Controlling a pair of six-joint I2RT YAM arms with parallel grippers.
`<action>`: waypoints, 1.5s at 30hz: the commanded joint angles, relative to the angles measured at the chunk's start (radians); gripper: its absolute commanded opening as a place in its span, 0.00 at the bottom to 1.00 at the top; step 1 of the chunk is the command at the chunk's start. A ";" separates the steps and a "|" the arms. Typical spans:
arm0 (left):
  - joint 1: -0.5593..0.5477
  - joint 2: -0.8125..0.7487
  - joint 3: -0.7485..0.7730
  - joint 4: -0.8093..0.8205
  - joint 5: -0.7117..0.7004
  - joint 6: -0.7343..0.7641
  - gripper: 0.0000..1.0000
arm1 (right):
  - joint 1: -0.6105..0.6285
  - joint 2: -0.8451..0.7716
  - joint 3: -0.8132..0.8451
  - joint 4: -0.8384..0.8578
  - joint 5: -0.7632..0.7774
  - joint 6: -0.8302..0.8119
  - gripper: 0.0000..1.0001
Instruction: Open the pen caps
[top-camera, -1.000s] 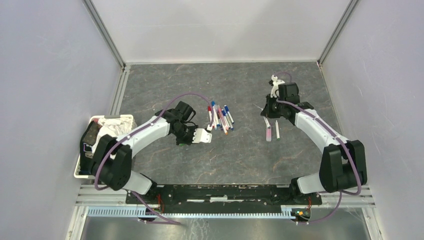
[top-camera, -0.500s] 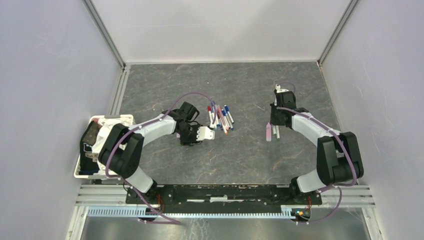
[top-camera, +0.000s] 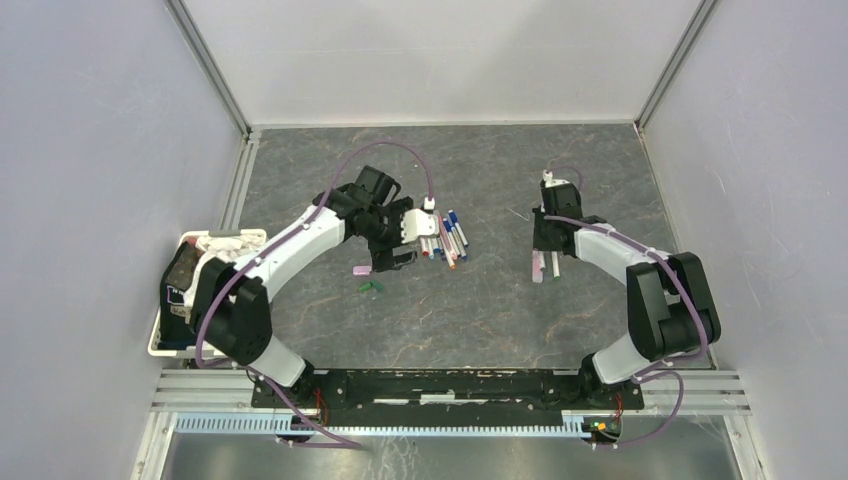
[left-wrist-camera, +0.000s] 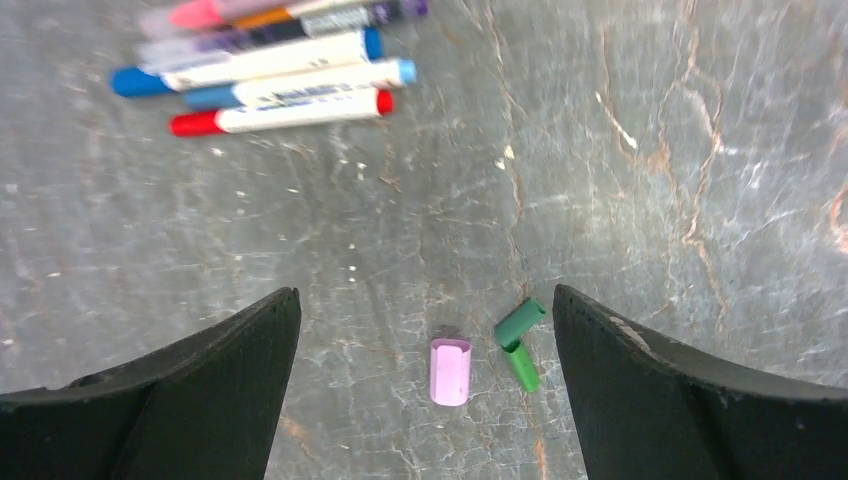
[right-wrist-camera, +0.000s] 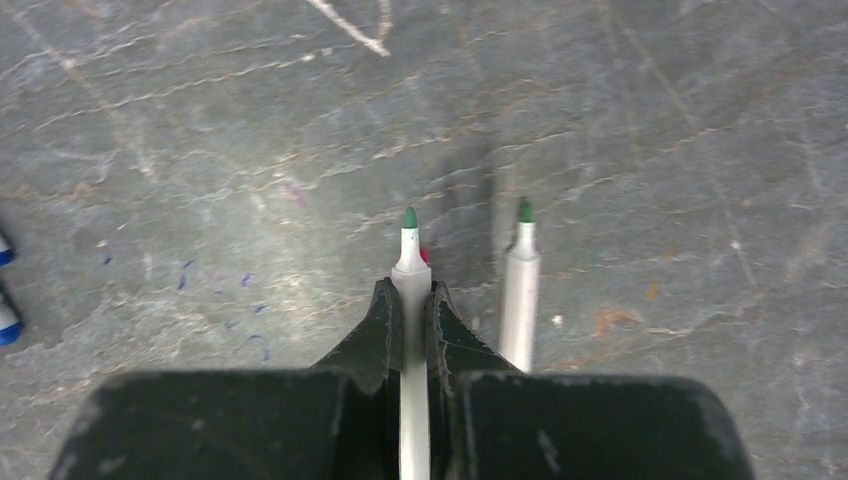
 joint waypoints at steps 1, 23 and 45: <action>0.002 -0.063 0.107 -0.080 0.054 -0.126 1.00 | 0.069 -0.021 0.042 0.030 0.016 0.045 0.01; 0.147 -0.073 0.306 -0.115 -0.063 -0.379 1.00 | 0.264 0.100 0.154 -0.013 0.166 0.053 0.51; 0.181 -0.074 0.370 -0.206 -0.052 -0.394 1.00 | 0.360 0.443 0.536 -0.031 -0.044 -0.015 0.24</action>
